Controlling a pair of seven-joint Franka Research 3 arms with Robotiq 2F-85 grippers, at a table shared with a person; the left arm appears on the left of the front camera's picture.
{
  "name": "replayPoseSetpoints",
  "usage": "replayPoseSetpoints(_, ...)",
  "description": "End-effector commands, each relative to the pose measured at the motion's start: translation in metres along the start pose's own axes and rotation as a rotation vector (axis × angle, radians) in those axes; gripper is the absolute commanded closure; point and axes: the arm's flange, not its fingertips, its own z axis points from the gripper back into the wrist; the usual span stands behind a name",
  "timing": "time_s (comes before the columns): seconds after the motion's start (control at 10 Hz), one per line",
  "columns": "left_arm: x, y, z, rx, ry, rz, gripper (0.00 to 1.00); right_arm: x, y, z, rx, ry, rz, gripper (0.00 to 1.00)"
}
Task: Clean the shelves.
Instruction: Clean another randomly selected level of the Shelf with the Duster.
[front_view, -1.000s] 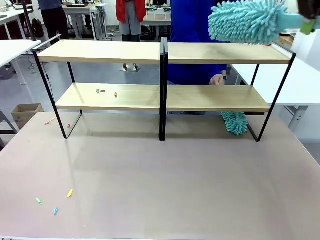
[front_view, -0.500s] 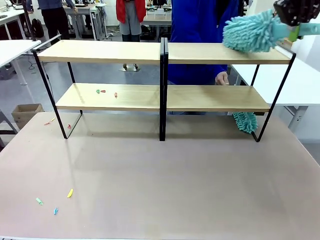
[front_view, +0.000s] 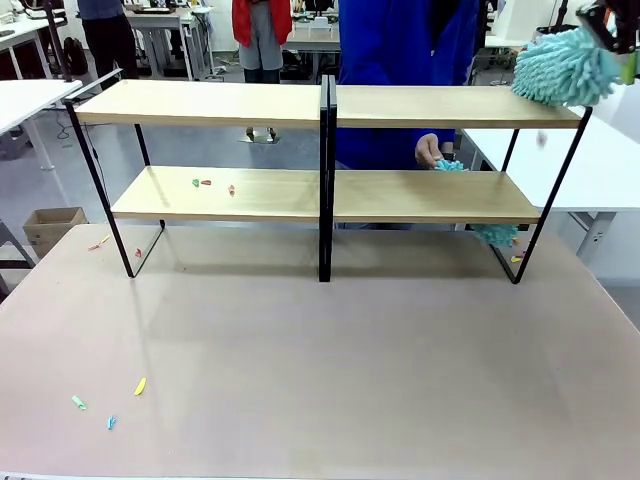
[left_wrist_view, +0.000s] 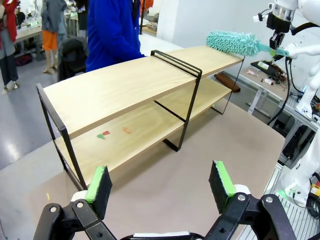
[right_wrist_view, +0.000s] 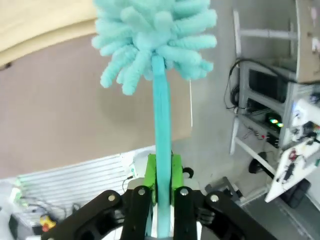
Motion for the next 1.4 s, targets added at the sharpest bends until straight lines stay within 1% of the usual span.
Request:
replayPoseSetpoints(0.0, 0.000, 0.000, 0.000, -0.006, -0.003, 0.002, 0.00, -0.001, -0.003, 0.008, -0.034, -0.167, -0.074, 0.87)
replayPoseSetpoints(0.1, 0.000, 0.000, 0.000, -0.006, -0.003, 0.002, 0.00, -0.007, -0.003, 0.009, 0.018, -0.215, -0.016, 0.87)
replayPoseSetpoints(0.2, 0.000, 0.000, 0.000, -0.006, -0.003, 0.002, 0.00, -0.013, -0.003, 0.011, 0.056, -0.226, 0.041, 0.87)
replayPoseSetpoints(0.3, 0.000, 0.000, 0.000, -0.006, -0.003, 0.002, 0.00, -0.016, -0.005, 0.012, 0.122, -0.212, 0.125, 0.87)
replayPoseSetpoints(0.4, 0.000, 0.000, 0.000, -0.006, -0.003, 0.002, 0.00, -0.020, -0.013, 0.015, 0.215, -0.214, 0.222, 0.87)
replayPoseSetpoints(0.5, 0.000, 0.000, 0.000, -0.006, -0.003, 0.002, 0.00, -0.024, -0.028, 0.018, 0.313, -0.232, 0.288, 0.87)
replayPoseSetpoints(0.6, 0.000, 0.000, 0.000, -0.006, -0.003, 0.002, 0.00, -0.030, -0.045, 0.020, 0.408, -0.254, 0.383, 0.87)
replayPoseSetpoints(0.7, 0.000, 0.000, 0.000, -0.006, -0.003, 0.002, 0.00, -0.040, -0.064, 0.020, 0.509, -0.255, 0.516, 0.87)
replayPoseSetpoints(0.8, 0.000, 0.000, 0.000, -0.006, -0.003, 0.002, 0.00, -0.051, -0.080, 0.018, 0.585, -0.264, 0.658, 0.87)
replayPoseSetpoints(1.0, 0.000, 0.000, 0.000, -0.006, -0.003, 0.002, 0.00, -0.082, -0.120, 0.012, 0.715, -0.310, 0.895, 0.87)
replayPoseSetpoints(1.1, 0.000, 0.000, 0.000, -0.006, -0.003, 0.002, 0.00, -0.097, -0.140, 0.009, 0.769, -0.352, 0.989, 0.87)
replayPoseSetpoints(1.2, 0.000, 0.000, 0.000, -0.006, -0.003, 0.002, 0.00, -0.110, -0.156, 0.006, 0.809, -0.368, 1.083, 0.87)
replayPoseSetpoints(1.3, 0.000, 0.000, 0.000, -0.006, -0.003, 0.002, 0.00, -0.126, -0.177, 0.002, 0.862, -0.400, 1.150, 0.87)
